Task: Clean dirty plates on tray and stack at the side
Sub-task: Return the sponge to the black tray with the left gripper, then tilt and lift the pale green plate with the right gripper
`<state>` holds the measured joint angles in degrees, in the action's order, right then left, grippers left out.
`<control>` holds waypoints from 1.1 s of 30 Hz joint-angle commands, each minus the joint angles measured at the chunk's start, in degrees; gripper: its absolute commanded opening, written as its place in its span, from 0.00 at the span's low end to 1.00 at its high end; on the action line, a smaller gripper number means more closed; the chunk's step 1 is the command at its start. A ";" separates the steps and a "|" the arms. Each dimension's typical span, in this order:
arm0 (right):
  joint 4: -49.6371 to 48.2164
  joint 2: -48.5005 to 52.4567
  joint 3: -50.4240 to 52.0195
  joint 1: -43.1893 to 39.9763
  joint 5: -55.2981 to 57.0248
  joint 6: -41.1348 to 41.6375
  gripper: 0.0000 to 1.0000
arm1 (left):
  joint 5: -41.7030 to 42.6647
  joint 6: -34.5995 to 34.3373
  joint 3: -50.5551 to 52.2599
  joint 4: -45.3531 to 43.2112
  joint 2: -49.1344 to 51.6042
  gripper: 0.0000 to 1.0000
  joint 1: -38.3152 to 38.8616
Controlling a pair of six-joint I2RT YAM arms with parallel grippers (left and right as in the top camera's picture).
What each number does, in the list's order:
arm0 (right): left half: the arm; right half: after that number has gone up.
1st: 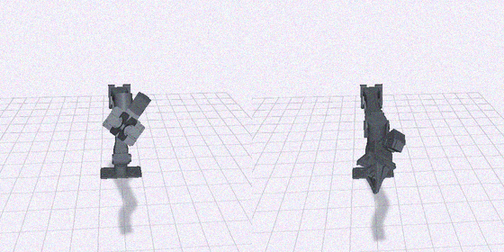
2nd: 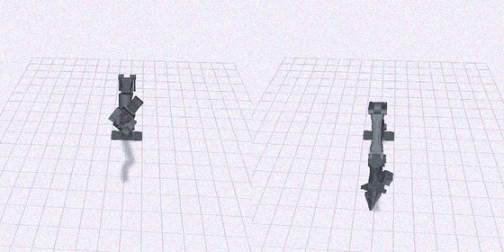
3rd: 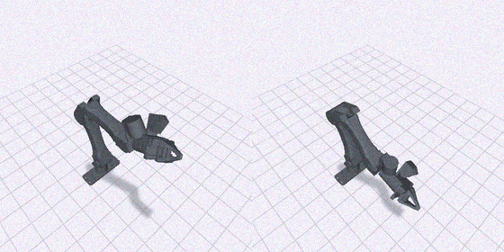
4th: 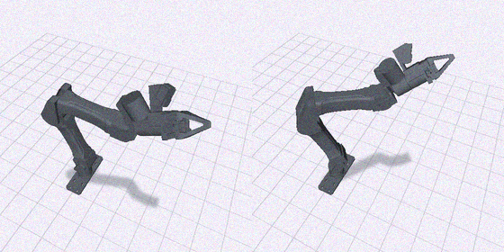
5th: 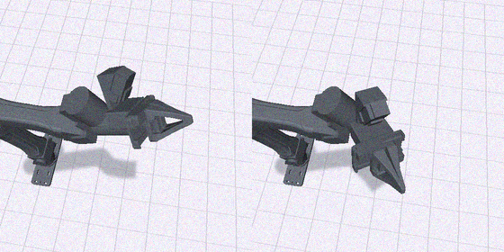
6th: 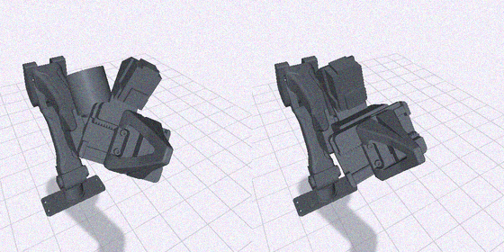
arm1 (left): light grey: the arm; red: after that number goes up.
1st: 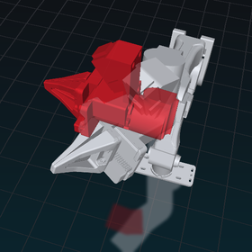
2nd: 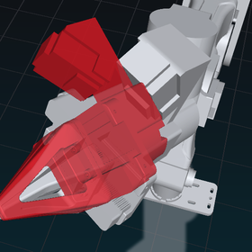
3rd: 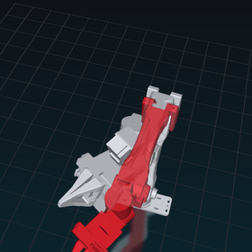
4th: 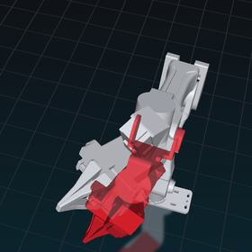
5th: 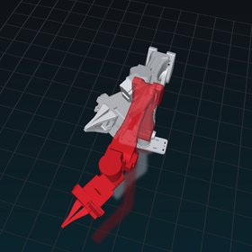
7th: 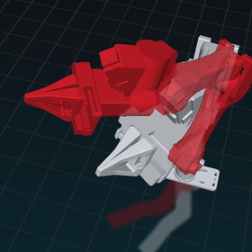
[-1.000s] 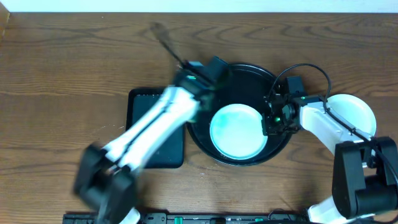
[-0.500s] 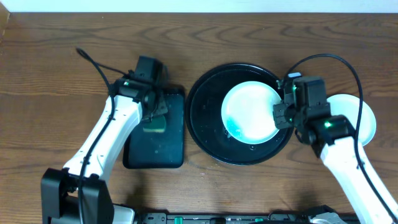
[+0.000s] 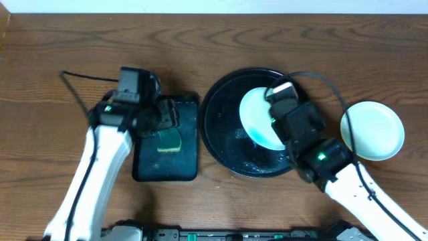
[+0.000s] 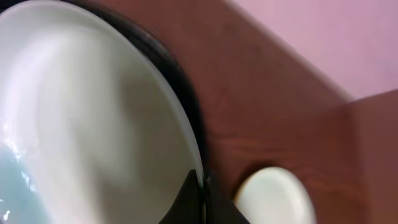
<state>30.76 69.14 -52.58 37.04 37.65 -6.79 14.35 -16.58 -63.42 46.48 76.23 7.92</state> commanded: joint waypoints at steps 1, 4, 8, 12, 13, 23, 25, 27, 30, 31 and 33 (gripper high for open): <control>-1.57 -1.33 -0.74 4.44 14.12 -2.75 0.01 | 1.49 2.21 -1.42 0.09 -6.62 0.77 -0.24; -1.62 -1.46 -0.76 6.29 14.67 -2.73 0.01 | 1.49 2.19 -1.42 0.09 -9.18 0.80 -0.24; -1.66 -1.66 -0.76 8.00 14.88 -2.75 0.01 | 1.51 1.88 -1.42 0.09 -9.97 0.81 -0.24; -1.66 -2.05 -0.79 9.07 14.86 -3.37 0.01 | 1.51 1.60 -1.42 0.13 -9.90 0.81 -0.24; -1.68 -2.19 -0.79 9.31 14.88 -4.02 0.01 | 1.51 1.60 -1.42 0.13 -9.90 0.81 -0.24; -1.90 -2.56 -0.79 11.63 17.70 -9.60 0.01 | 1.51 1.60 -1.42 0.13 -9.90 0.81 -0.24; -1.92 -2.58 -0.79 12.35 19.26 -9.62 0.01 | 1.51 1.60 -1.42 0.13 -9.90 0.81 -0.24; -2.03 -2.58 -0.79 13.33 20.81 -9.68 0.01 | 1.51 1.60 -1.42 0.13 -9.90 0.81 -0.24; -2.40 -2.58 -0.79 14.12 21.27 -11.63 0.01 | 1.51 1.60 -1.42 0.11 -9.90 0.82 -0.24; -3.17 -2.58 -0.79 14.49 22.58 -12.15 0.01 | 1.51 1.60 -1.42 0.11 -9.90 0.82 -0.24; -3.96 -2.64 -0.79 14.82 23.76 -12.61 0.01 | 1.51 1.60 -1.42 0.13 -9.90 0.82 -0.24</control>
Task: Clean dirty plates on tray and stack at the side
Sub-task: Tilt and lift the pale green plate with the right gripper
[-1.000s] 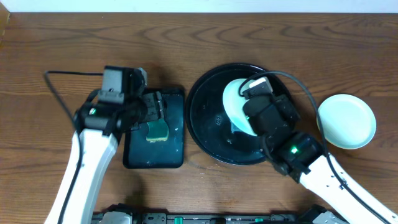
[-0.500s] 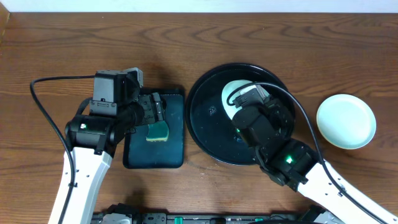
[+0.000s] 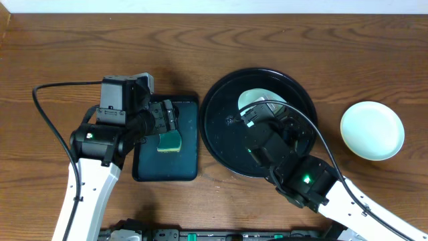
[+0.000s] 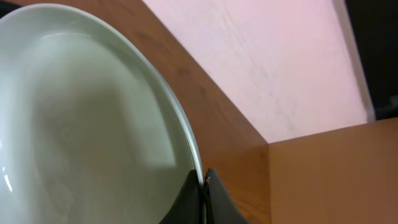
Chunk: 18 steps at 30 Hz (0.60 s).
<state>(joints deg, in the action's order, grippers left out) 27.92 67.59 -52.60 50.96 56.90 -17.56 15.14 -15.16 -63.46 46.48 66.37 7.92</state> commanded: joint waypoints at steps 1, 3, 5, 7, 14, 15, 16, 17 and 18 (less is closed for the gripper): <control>-1.40 -1.11 -0.76 1.03 4.87 -1.86 0.01 | 0.72 0.17 -1.38 0.13 -0.04 0.82 -0.24; -1.88 -1.36 -0.76 1.27 5.68 -1.84 0.01 | 0.72 0.17 -1.38 0.13 -0.04 0.82 -0.24; -2.25 -1.38 -0.76 1.27 5.66 -1.79 0.01 | 0.72 0.17 -1.38 0.13 -0.04 0.82 -0.24; -2.54 -1.36 -0.76 1.27 5.64 -1.79 0.01 | 0.72 0.17 -1.38 0.13 -0.04 0.82 -0.24; -4.44 -1.38 -0.76 1.27 5.66 -1.79 0.01 | 0.72 0.17 -1.38 0.13 -0.04 0.82 -0.24; -4.63 -1.38 -0.76 1.27 5.64 -1.79 0.01 | 0.72 0.17 -1.38 0.13 -0.04 0.82 -0.24; -4.76 -1.38 -0.76 1.27 5.64 -1.77 0.01 | 0.72 0.17 -1.38 0.13 -0.04 0.82 -0.24; -4.81 -1.38 -0.76 1.27 5.64 -1.79 0.01 | 0.72 0.17 -1.38 0.13 -0.04 0.82 -0.24; -4.81 -1.38 -0.76 1.27 5.64 -1.79 0.01 | 0.72 0.17 -1.38 0.13 -0.04 0.82 -0.24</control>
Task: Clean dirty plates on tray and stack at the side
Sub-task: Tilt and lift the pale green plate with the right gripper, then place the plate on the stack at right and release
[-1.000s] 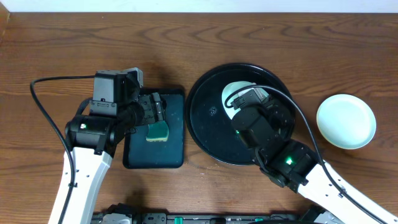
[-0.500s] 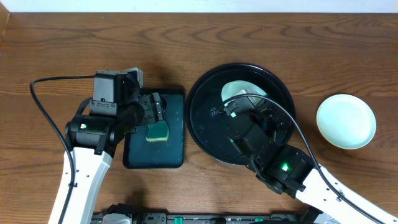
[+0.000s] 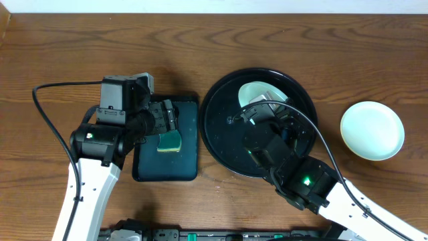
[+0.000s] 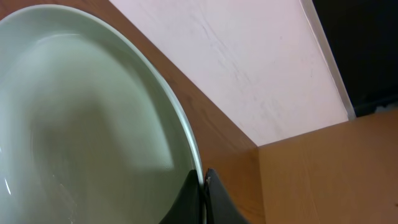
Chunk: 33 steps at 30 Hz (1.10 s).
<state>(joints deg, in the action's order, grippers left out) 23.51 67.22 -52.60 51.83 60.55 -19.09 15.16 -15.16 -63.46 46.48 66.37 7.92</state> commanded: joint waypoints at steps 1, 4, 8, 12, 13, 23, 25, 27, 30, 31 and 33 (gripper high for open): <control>-0.35 -1.01 -0.76 0.39 1.99 -0.26 0.01 | 0.70 0.17 -1.38 0.13 -0.04 0.82 -0.24; 0.09 -1.01 -0.76 0.33 1.95 -0.17 0.01 | 0.70 0.17 -1.38 0.13 -0.04 0.82 -0.24; 0.92 -0.87 -0.74 -0.92 -2.10 6.38 0.01 | 0.70 0.17 -1.38 0.13 -0.04 0.82 -0.24; 2.64 0.04 -0.59 -3.69 -13.25 8.68 0.01 | 0.70 0.17 -1.38 0.13 -0.04 0.82 -0.24; 2.60 0.17 -0.63 -4.20 -10.56 5.92 0.01 | 0.70 0.17 -1.38 0.13 -0.04 0.82 -0.24; 2.64 -0.57 -0.63 -7.56 -14.12 9.60 0.01 | 0.70 0.17 -1.38 0.13 -0.04 0.82 -0.24; 7.06 -0.57 -0.63 -10.34 -14.95 18.91 0.01 | 0.70 0.17 -1.38 0.13 -0.04 0.82 -0.24; 10.27 -1.11 -0.63 -14.91 -21.27 24.63 0.01 | 0.70 0.17 -1.38 0.13 -0.04 0.82 -0.24; 10.14 -2.67 -0.74 -23.82 -35.91 25.11 0.01 | 0.70 0.17 -1.38 0.13 -0.04 0.82 -0.24; 9.94 -3.32 -0.87 -27.36 -41.38 25.14 0.01 | 0.70 0.17 -1.38 0.13 -0.04 0.82 -0.24; 9.81 -4.61 -1.05 -35.74 -53.86 25.09 0.01 | 0.70 0.17 -1.38 0.13 -0.04 0.82 -0.24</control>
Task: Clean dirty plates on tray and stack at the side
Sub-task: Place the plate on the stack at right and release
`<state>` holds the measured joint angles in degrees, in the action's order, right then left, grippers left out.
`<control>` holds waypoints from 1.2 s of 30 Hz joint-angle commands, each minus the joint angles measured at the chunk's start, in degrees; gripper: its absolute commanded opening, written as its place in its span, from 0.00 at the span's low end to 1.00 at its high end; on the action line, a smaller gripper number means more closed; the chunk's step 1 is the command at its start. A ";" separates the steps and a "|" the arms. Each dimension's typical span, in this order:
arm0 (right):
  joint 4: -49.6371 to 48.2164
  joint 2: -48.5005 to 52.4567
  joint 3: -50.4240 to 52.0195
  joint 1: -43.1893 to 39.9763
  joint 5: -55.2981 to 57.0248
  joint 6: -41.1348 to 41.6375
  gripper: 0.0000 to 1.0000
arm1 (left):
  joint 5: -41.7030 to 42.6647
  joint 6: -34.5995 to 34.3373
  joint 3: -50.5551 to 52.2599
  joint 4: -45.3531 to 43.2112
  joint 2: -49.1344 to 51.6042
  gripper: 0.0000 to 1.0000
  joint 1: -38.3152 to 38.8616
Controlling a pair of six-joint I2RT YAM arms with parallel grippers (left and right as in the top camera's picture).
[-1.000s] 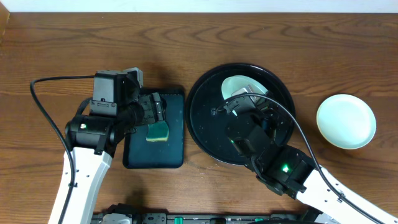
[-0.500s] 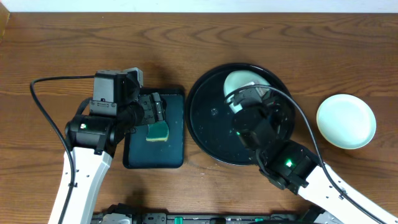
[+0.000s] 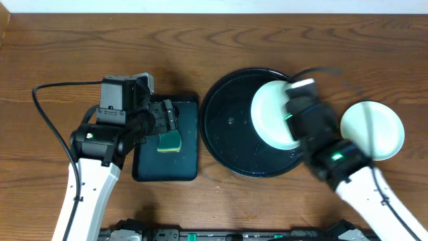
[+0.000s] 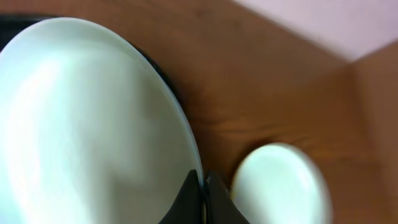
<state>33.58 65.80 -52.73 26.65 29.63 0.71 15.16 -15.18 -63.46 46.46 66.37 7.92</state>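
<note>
A pale plate [image 3: 271, 124] hangs over the right half of the round black tray [image 3: 215, 124]. My right gripper [image 4: 203, 186] is shut on its right rim; the wrist view shows the plate's face [image 4: 93, 124] nearly flat-on, with the fingers pinching its edge. In the blurred overhead view that gripper [image 3: 296, 126] reaches in from the lower right. A second pale plate [image 3: 372, 130] lies on the table to the right of the tray and shows in the wrist view too [image 4: 277, 186]. My left gripper [image 3: 165, 119] sits just above a yellow-green sponge [image 3: 170, 142]; its jaws are unclear.
The sponge lies on a dark rectangular tray [image 3: 184, 164] to the left of the round one. Water drops dot the round tray's floor. The left arm's cable loops over the table at far left. A pale wall runs along the table's back edge.
My right arm has moved from the tray's lower middle to its right side. The plate was tipped up steeply at the tray's back and now lies flatter over its right half. The left arm is unchanged.
At first my right gripper held the plate tilted over the tray's middle right, and my left gripper was at the sponge. Then the plate stood steeply at the tray's back, facing the wall, twice over. Now it is flatter and nearer the plate on the table.
</note>
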 commanded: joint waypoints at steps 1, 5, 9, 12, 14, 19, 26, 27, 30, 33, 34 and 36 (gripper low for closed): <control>0.09 -3.56 -0.92 -14.78 -28.39 5.27 0.01 | 0.70 0.20 -1.38 0.15 -0.04 0.82 -0.24; 4.07 -2.78 -0.90 -34.60 -41.75 5.25 0.01 | 0.70 0.20 -1.38 0.15 -0.04 0.82 -0.24; 5.84 0.24 -0.85 -49.92 -41.97 5.51 0.01 | 0.70 0.20 -1.38 0.15 -0.04 0.82 -0.24; 5.16 4.33 -0.85 -59.04 -41.90 9.81 0.01 | 0.70 0.20 -1.38 0.15 -0.04 0.82 -0.24; 4.20 7.10 -0.85 -62.73 -41.88 11.96 0.01 | 0.68 0.20 -1.38 0.15 -0.04 0.82 -0.24; -1.55 14.29 -0.85 -68.13 -38.91 15.69 0.01 | 0.70 0.20 -1.38 0.15 -0.04 0.82 -0.24; -0.98 18.47 -0.90 -69.75 -38.91 18.10 0.49 | 0.70 0.20 -1.38 0.15 -0.04 0.82 -0.24; -0.24 17.42 -1.14 -69.72 -39.69 18.56 0.50 | 0.70 0.20 -1.38 0.15 -0.04 0.82 -0.24; 1.27 13.05 -2.01 -69.51 -45.99 17.62 0.47 | 0.70 0.20 -1.38 0.15 -0.04 0.82 -0.24; 2.01 5.38 -2.05 -67.49 -59.19 14.82 0.46 | 0.70 0.20 -1.38 0.15 -0.04 0.82 -0.24; 3.10 0.94 -2.05 -65.22 -63.84 12.81 0.47 | 0.70 0.20 -1.38 0.15 -0.04 0.82 -0.24; 6.36 -6.32 -2.05 -59.32 -68.24 6.91 0.47 | 0.70 0.20 -1.38 0.15 -0.04 0.82 -0.24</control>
<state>37.10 67.57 -53.45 -39.16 -25.82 15.31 15.16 -15.16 -63.46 46.46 66.37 7.92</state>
